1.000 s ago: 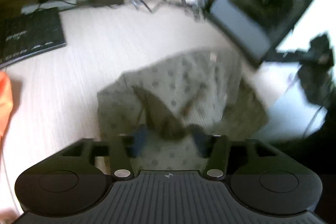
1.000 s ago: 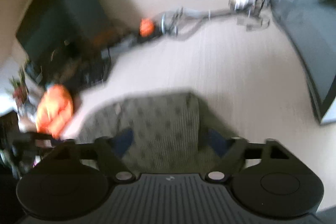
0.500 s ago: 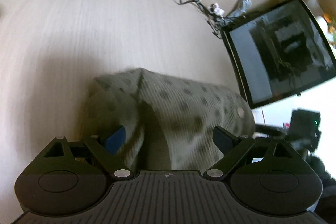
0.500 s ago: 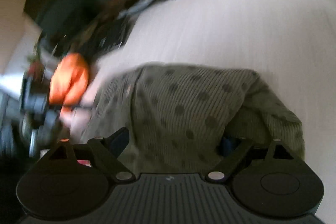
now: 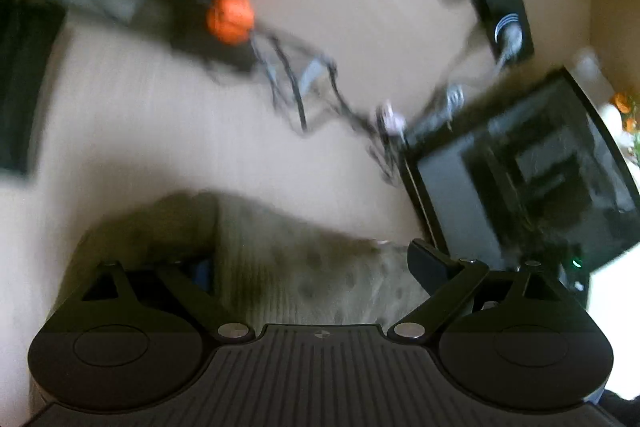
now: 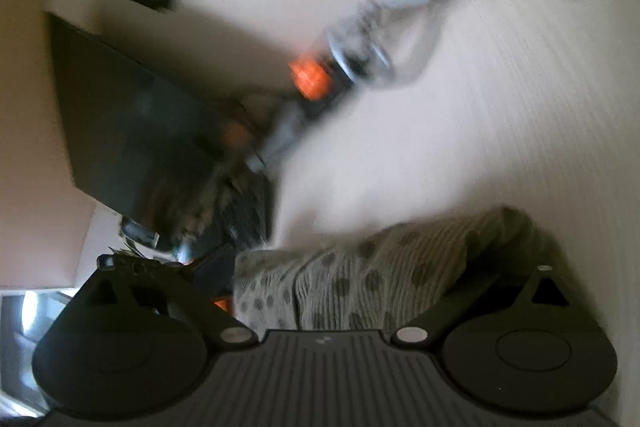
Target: Fold clothes
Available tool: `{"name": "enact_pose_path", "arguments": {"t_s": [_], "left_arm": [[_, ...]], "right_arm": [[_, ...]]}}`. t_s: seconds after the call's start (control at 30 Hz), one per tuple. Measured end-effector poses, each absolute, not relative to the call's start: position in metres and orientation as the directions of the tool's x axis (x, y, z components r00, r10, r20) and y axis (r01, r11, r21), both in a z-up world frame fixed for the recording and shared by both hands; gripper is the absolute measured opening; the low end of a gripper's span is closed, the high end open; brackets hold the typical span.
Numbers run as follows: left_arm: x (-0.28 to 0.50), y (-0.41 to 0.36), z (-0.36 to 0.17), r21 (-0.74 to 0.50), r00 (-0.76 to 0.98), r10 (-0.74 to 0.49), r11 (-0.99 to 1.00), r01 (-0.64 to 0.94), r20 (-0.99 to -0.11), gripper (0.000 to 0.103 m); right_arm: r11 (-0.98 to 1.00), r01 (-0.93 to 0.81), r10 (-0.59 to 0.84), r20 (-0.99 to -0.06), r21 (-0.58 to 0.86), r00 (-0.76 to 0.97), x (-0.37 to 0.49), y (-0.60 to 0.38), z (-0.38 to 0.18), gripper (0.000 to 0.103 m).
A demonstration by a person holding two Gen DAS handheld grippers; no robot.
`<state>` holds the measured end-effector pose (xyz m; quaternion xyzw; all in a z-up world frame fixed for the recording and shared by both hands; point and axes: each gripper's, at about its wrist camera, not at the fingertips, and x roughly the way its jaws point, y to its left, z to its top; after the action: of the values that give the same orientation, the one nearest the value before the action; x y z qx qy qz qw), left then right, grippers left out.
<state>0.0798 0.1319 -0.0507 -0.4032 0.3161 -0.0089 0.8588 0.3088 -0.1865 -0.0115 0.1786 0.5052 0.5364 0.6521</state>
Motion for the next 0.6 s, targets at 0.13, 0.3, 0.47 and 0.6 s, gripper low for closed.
{"name": "enact_pose_path", "arguments": {"t_s": [0.13, 0.3, 0.47, 0.6], "left_arm": [[0.09, 0.14, -0.084, -0.705, 0.737, -0.312, 0.641, -0.302, -0.6, 0.096], [0.087, 0.141, -0.091, -0.764, 0.741, -0.371, 0.577, -0.289, -0.56, 0.096], [0.061, 0.147, -0.034, -0.847, 0.794, -0.447, 0.51, -0.152, -0.412, 0.096], [0.03, 0.148, -0.019, -0.781, 0.778, -0.402, 0.599, -0.176, -0.483, 0.098]], "right_arm": [[0.402, -0.565, 0.813, -0.564, 0.72, -0.142, 0.315, -0.172, -0.039, 0.103], [0.376, -0.501, 0.824, -0.528, 0.779, -0.203, 0.32, -0.162, -0.063, 0.103], [0.171, -0.447, 0.873, -0.345, 0.878, -0.345, 0.298, -0.176, -0.019, 0.103], [0.171, -0.539, 0.864, -0.389, 0.825, -0.321, 0.278, -0.197, -0.005, 0.103]]}}
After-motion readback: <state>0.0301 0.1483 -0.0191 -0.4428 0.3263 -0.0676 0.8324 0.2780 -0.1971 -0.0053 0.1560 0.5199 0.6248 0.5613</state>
